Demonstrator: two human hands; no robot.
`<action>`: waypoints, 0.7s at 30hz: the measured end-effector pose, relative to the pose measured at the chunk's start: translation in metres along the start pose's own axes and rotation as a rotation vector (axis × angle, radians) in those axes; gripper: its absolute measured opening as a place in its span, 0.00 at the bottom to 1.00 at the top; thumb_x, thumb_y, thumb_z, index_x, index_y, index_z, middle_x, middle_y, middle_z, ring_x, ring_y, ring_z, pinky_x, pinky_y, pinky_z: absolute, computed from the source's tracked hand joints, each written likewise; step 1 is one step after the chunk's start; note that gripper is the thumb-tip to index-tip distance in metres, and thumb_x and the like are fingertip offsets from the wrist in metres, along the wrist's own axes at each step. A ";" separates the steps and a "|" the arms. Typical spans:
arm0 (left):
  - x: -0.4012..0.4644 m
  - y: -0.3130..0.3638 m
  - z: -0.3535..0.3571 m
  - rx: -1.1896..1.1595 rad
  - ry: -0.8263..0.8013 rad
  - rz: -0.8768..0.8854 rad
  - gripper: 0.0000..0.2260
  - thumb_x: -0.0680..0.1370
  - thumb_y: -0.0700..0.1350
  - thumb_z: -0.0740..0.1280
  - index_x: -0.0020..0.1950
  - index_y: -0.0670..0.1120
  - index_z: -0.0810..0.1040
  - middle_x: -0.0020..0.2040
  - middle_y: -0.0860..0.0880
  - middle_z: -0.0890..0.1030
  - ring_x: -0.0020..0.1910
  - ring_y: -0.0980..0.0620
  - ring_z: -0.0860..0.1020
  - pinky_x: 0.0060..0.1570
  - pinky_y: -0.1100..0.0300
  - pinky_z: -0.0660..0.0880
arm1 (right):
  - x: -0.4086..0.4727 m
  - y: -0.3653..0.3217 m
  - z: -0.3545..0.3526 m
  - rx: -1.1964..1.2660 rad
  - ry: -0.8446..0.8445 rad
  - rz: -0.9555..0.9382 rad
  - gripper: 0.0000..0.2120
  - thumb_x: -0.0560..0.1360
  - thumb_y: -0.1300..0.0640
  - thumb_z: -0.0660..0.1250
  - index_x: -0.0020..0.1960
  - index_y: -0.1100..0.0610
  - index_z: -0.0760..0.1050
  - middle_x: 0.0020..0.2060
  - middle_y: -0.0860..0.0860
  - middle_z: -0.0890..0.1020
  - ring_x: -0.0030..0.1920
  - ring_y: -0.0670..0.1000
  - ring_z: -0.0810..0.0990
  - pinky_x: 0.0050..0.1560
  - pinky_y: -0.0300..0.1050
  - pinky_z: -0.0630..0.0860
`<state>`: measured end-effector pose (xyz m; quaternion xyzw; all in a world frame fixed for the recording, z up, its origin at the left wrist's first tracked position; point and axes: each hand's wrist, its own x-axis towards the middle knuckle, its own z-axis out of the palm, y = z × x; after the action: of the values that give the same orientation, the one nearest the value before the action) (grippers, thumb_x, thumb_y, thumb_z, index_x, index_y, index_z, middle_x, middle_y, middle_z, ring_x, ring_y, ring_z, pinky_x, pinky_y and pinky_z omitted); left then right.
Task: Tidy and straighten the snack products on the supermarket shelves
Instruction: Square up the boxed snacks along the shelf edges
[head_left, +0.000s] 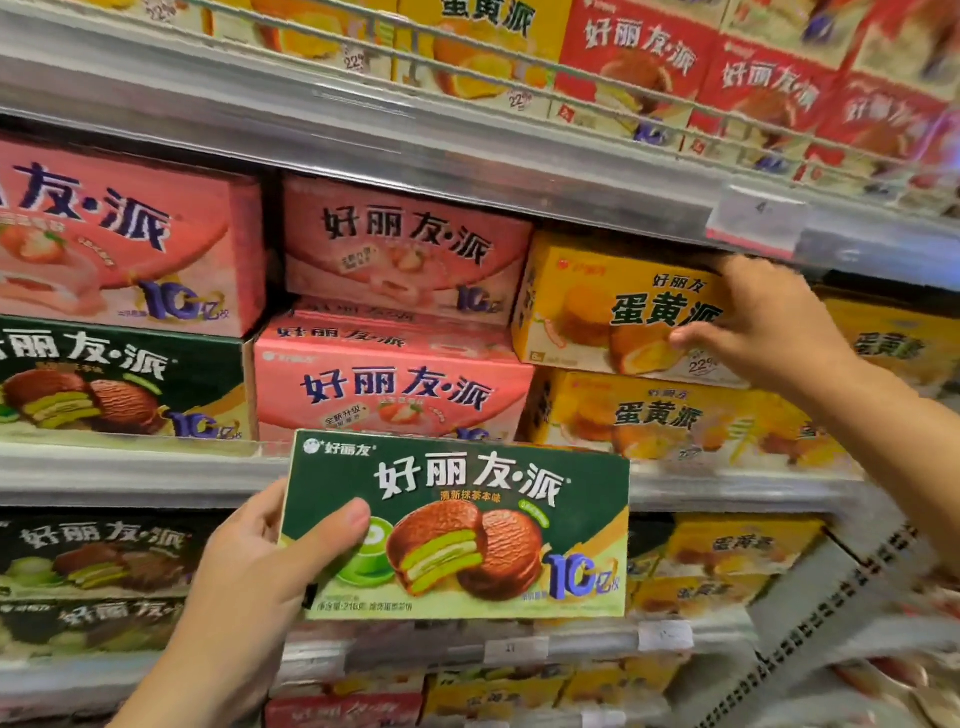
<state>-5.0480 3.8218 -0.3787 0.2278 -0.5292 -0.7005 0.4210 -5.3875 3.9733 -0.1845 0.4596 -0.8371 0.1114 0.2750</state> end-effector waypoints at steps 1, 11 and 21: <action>0.002 -0.002 0.007 0.009 -0.003 -0.002 0.23 0.59 0.50 0.82 0.52 0.51 0.84 0.49 0.43 0.86 0.44 0.43 0.85 0.35 0.60 0.80 | 0.001 0.009 0.001 -0.003 -0.020 0.005 0.30 0.65 0.44 0.77 0.58 0.60 0.73 0.51 0.61 0.81 0.51 0.63 0.78 0.52 0.58 0.75; 0.000 -0.011 0.064 0.091 0.052 0.089 0.15 0.60 0.47 0.75 0.46 0.52 0.86 0.43 0.47 0.87 0.36 0.54 0.84 0.29 0.67 0.77 | 0.015 0.065 0.018 0.014 -0.092 0.002 0.38 0.67 0.44 0.76 0.71 0.56 0.66 0.59 0.60 0.79 0.58 0.63 0.77 0.58 0.58 0.75; 0.004 -0.023 0.079 0.106 0.089 0.058 0.34 0.47 0.62 0.83 0.50 0.53 0.85 0.47 0.46 0.86 0.42 0.50 0.85 0.33 0.65 0.78 | 0.017 0.072 0.026 0.081 -0.105 0.004 0.40 0.69 0.43 0.75 0.74 0.51 0.62 0.62 0.58 0.77 0.64 0.62 0.73 0.66 0.61 0.68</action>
<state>-5.1188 3.8641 -0.3730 0.2655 -0.5527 -0.6481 0.4516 -5.4634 3.9898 -0.1918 0.4739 -0.8461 0.1213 0.2116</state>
